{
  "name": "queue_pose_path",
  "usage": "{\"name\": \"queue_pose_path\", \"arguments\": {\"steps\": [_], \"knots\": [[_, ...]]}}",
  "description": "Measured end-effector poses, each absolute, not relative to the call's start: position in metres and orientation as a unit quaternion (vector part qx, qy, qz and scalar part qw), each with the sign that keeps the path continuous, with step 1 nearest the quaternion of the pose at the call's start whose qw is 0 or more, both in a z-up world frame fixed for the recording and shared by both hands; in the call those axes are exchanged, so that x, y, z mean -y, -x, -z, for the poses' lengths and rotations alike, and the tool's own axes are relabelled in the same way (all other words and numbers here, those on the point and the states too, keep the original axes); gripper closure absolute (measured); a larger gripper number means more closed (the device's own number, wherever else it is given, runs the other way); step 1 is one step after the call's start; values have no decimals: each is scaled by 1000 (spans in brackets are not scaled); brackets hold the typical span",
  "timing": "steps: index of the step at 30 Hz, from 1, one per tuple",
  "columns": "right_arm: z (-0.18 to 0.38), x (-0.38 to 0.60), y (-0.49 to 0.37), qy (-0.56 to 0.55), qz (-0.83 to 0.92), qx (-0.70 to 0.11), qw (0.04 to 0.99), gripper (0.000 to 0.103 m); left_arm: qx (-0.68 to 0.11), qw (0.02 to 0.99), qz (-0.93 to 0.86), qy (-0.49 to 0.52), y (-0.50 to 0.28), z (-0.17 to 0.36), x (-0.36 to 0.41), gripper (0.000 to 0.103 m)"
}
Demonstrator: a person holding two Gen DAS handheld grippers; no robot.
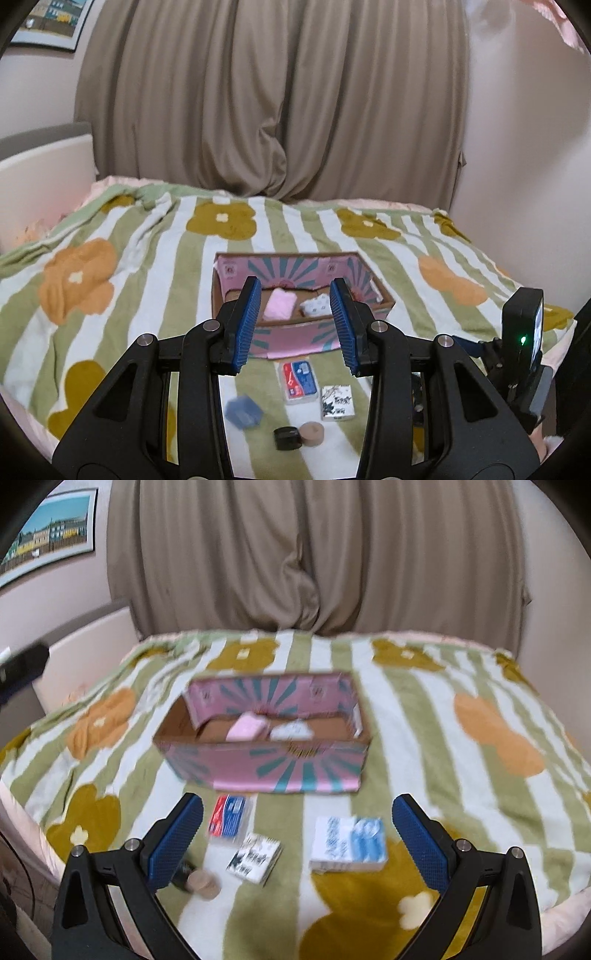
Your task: Organize objects
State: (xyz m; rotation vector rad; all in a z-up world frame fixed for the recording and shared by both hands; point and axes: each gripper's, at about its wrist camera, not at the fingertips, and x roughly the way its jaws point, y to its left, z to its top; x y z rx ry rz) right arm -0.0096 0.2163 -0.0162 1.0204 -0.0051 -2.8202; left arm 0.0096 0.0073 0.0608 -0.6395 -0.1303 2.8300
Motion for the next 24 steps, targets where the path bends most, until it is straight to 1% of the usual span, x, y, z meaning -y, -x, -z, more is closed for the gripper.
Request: {"name": "queue_pose_path", "arguments": {"steps": [6,11,14,15,17,21,24], "knots": [[41,-201,11,-370,925,-13,83,1,58,103,-963,242,-3,-40,8,67],[58,-187,16,-387,918,-23,84,1,64,101,-964,238,-4,-40,17,67],[82,-174,24,-414,906,-24,88,2,62,100,-964,240,-2,-39,19,67],[91,-168,27,-423,901,-23,91,4,63,100,-963,241,-2,-38,20,67],[105,-161,33,-438,894,-20,95,12,64,100,-963,243,-2,-37,21,67],[128,-151,48,-461,882,-27,90,19,63,99,-963,242,-3,-38,23,67],[142,-148,59,-479,874,-29,82,27,63,99,-963,242,-3,-39,23,67]]}}
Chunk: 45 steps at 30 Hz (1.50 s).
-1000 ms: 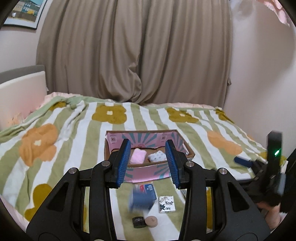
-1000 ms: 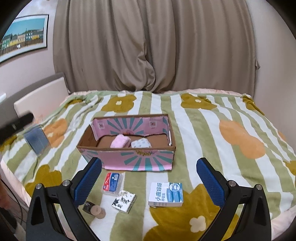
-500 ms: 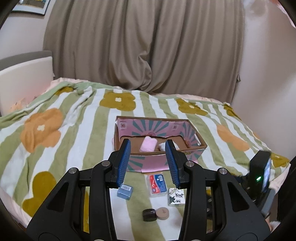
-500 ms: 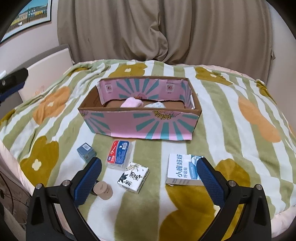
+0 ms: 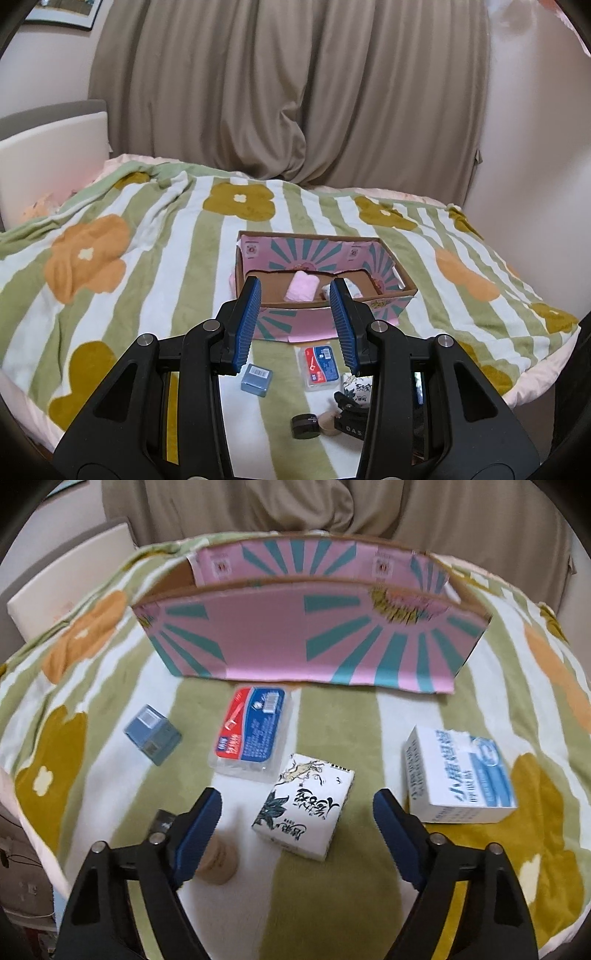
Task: Organize objects
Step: 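Lower the right tool onto the white printed tissue pack and grasp it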
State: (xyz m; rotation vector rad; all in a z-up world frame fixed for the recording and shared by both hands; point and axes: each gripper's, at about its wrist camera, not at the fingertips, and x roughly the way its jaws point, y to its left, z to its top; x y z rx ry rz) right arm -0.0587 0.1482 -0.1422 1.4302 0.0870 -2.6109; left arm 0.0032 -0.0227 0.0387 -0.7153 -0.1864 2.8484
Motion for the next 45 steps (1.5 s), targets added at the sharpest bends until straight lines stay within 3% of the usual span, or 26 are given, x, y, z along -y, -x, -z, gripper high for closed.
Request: {"name": "queue_pose_path", "arguments": {"steps": [8,28,34,45], "knots": [[164,-152,73,-510,857,-23,73,48,61,100,-963,244,-3,-40,22,67],[148,-177,68,-490,868,-17,78,54,60,97,-964,239,-4,-44,24,67],[109,-193,56,-441,894,-8,75,54,58,96,-964,239,-5,-44,23,67],[-15,-198,11,-282,957,-13,60,54,58,97,-965,239,-5,-45,22,67]]}}
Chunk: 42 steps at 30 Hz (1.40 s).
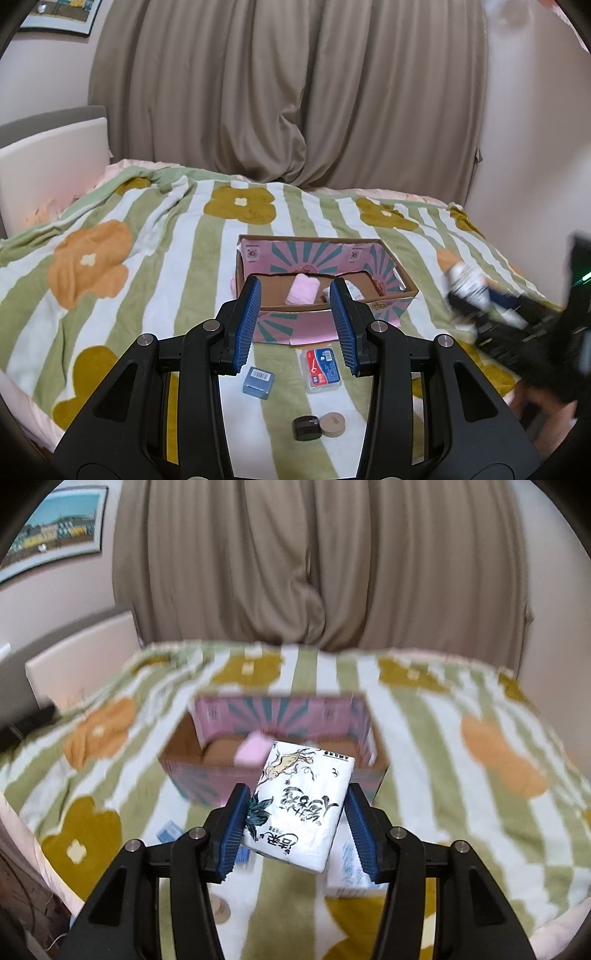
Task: Organize objects
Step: 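Lower the right tool onto the white printed tissue pack and grasp it, then lift the tissue pack with the right tool while the left tool grasps the small blue box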
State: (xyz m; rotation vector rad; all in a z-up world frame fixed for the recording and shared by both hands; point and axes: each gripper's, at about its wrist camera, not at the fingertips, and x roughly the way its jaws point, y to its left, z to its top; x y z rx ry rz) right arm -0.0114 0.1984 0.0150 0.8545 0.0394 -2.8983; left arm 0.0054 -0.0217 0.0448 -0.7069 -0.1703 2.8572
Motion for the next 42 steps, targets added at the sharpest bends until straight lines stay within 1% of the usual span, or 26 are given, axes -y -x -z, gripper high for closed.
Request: {"name": "queue_pose_path", "arguments": {"steps": [7,16,17,18,20,21,23,28,33,38,41,42], "knots": [[-68,-202,-22,-195,979,-27,51,54,57,98,-964,241,-4,-45,20,67],[-82,-199,-28,-172,983,-28,57,54,52,92,-961,254,8,-32,18,66],[-81,-199,-29,-172,983,-29,57,54,48,89,-961,257,10,-28,18,61],[-81,-199,-29,-172,983,-28,57,54,41,83,-960,265,14,-21,17,40],[-80,-199,-30,-174,983,-27,57,54,26,67,-957,279,20,-9,15,2],[-79,-200,-30,-175,983,-27,56,54,20,57,-960,274,21,-1,15,0],[-78,-201,-31,-176,982,-26,56,54,15,55,-960,275,25,12,16,0],[-77,-204,-30,-180,982,-24,51,54,-14,54,-940,336,51,59,18,0],[-74,-208,-30,-184,982,-20,48,54,10,80,-913,401,72,113,22,1],[-71,-212,-28,-190,981,-20,44,54,26,88,-896,434,84,148,23,11],[-70,-214,-27,-193,980,-20,42,54,22,89,-889,449,92,164,21,23],[-69,-214,-26,-194,980,-20,41,54,21,88,-887,453,94,168,21,25]]}}
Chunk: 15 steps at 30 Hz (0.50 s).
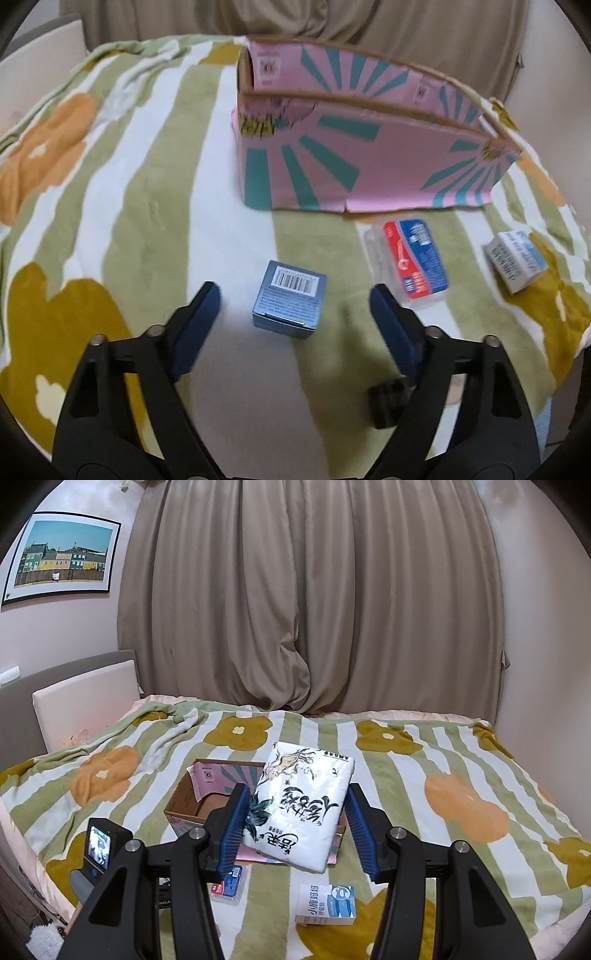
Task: Organize objects
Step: 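Lift the tissue pack with the right tool while the left tool grasps the small blue box, then carry the tissue pack and blue box over the pink box with both tools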
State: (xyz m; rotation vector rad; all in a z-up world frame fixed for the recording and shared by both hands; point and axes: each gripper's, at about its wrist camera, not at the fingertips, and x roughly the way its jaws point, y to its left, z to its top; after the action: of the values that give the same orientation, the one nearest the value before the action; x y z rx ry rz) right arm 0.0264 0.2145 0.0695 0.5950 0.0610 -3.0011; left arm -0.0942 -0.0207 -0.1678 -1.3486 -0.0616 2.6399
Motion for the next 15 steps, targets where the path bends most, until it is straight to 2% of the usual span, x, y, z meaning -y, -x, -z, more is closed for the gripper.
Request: {"name": "queue_pose_path", "arguments": {"steps": [2,4,5,6,9,15], "knots": [[-69,-216,-26,-196,980,-19,41,54,21,87,-883,461,98,175,20,33],[-69,-217,-25,-197,979,-19,39,54,22,88,-880,467,99,181,20,36],[-69,-218,-25,-197,979,-19,39,54,22,87,-879,468,99,183,19,40],[-69,-218,-25,-198,979,-19,38,54,22,87,-878,470,99,184,19,48],[-69,-220,-24,-199,979,-18,37,54,23,88,-876,473,99,187,19,61],[-68,-221,-23,-201,979,-17,37,54,28,88,-878,470,99,186,21,64]]}}
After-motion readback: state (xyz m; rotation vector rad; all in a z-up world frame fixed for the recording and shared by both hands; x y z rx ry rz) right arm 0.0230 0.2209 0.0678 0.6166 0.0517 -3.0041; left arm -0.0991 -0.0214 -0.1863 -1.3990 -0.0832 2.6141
